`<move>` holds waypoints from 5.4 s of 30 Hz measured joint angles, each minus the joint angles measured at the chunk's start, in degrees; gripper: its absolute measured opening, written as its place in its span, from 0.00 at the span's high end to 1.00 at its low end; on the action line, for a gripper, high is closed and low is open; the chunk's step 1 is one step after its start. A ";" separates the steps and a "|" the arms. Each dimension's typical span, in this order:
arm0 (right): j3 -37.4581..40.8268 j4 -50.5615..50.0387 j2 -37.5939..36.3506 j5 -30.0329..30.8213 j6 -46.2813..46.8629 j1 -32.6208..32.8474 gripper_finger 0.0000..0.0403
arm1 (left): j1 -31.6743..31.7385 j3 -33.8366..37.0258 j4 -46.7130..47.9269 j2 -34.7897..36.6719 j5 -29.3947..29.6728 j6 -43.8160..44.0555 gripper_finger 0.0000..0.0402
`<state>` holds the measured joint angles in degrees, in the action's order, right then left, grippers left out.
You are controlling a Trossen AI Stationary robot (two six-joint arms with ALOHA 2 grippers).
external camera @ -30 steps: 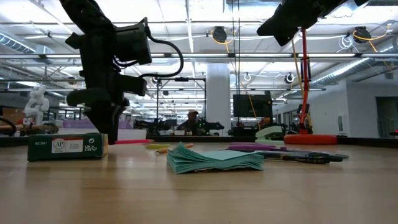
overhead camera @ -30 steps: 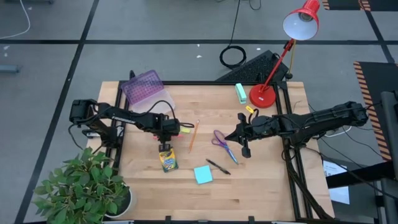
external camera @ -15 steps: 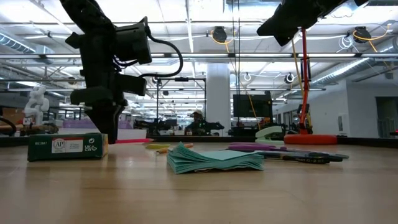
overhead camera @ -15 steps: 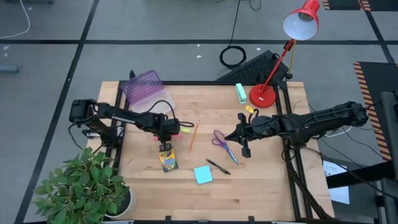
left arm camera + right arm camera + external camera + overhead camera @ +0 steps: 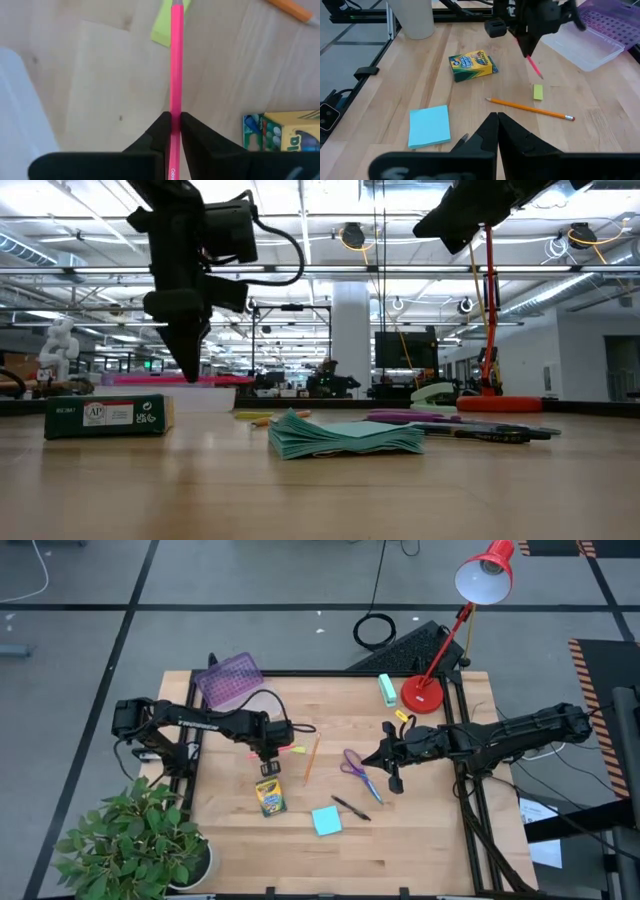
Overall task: Pack school essentials
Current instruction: Put the pink pencil into the purple supply box, then put the orange pencil into the purple supply box
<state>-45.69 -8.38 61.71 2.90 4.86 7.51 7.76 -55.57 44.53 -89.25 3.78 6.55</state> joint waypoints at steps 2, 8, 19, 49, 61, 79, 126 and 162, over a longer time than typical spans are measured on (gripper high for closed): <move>0.00 0.00 0.00 0.00 0.00 -0.02 1.00 | 0.74 -1.68 2.69 0.00 1.27 0.00 0.90; 0.00 0.00 0.00 0.00 0.00 0.00 1.00 | 3.45 -6.15 9.19 0.04 7.11 -0.12 0.90; 0.00 0.00 0.00 0.00 0.00 -0.01 1.00 | 10.78 -7.48 10.45 0.07 8.24 -6.03 0.90; 0.00 0.00 0.00 0.00 0.00 0.00 1.00 | 27.73 -7.44 8.96 0.07 10.85 -8.01 0.90; -0.02 0.00 0.00 -0.09 0.00 -0.02 1.00 | 30.68 -7.39 8.91 0.03 11.01 -9.31 0.90; -0.02 0.00 0.00 -0.09 0.00 -0.02 1.00 | 31.92 0.71 -0.76 -0.02 11.82 -13.42 0.90; -0.02 0.03 0.02 0.04 0.00 -0.02 1.00 | 25.23 0.30 -2.91 10.63 11.83 -3.60 0.67; -0.02 0.40 0.02 0.07 -5.99 -0.02 1.00 | -13.45 0.72 -33.10 -3.15 17.71 8.30 0.38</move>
<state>-45.71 -7.98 61.73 2.96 -1.13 7.49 -5.70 -54.85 11.43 -92.41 21.50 14.85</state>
